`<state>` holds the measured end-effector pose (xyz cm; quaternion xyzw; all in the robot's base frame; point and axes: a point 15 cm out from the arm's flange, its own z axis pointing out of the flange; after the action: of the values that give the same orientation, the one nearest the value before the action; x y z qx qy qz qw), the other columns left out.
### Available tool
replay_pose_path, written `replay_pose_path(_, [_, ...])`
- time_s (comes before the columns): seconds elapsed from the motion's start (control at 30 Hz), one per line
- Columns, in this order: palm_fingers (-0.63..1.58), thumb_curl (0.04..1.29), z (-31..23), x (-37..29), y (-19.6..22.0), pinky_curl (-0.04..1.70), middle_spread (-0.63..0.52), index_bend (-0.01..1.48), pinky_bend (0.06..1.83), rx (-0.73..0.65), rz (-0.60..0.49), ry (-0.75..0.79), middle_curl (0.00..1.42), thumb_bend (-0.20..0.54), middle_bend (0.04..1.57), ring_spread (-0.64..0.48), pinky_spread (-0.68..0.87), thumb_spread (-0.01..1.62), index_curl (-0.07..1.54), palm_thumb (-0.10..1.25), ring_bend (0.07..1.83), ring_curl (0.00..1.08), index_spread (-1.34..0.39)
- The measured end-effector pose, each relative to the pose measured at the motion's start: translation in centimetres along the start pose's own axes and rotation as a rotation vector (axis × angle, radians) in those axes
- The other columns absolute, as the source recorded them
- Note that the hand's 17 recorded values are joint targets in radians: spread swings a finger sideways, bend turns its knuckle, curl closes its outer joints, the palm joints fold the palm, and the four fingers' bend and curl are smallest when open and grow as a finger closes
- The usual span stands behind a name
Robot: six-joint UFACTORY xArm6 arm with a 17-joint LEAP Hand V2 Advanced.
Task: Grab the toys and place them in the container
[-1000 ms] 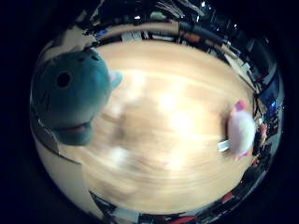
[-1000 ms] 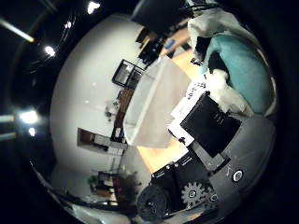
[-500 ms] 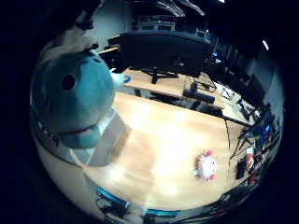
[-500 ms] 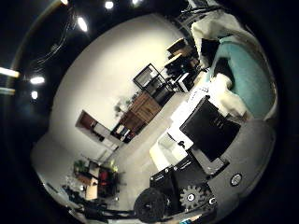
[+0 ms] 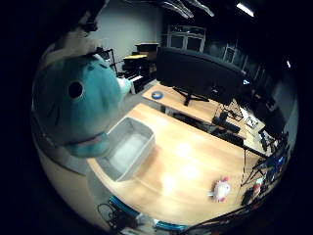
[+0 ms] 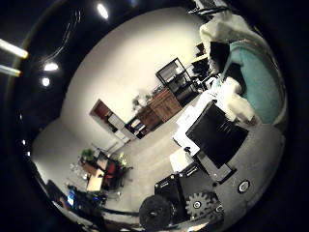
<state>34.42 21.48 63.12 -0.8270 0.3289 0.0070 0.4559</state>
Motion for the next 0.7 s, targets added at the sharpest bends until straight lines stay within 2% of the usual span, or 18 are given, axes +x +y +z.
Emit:
replay_pose_path(0.37, [0.98, 1.00, 5.3, 0.0, -0.3, 0.60, -0.36, 1.03, 1.54, -0.077, 0.001, -0.086, 1.13, -0.007, 1.04, -0.26, -0.20, 0.94, 1.03, 1.05, 1.39, 0.76, -0.38])
replay_pose_path(0.7, [0.98, 1.03, 6.4, -0.7, -1.9, 0.63, -0.36, 1.02, 1.51, -0.064, -0.003, -0.097, 1.14, -0.008, 1.03, -0.26, -0.20, 0.93, 1.03, 1.04, 1.37, 0.77, -0.38])
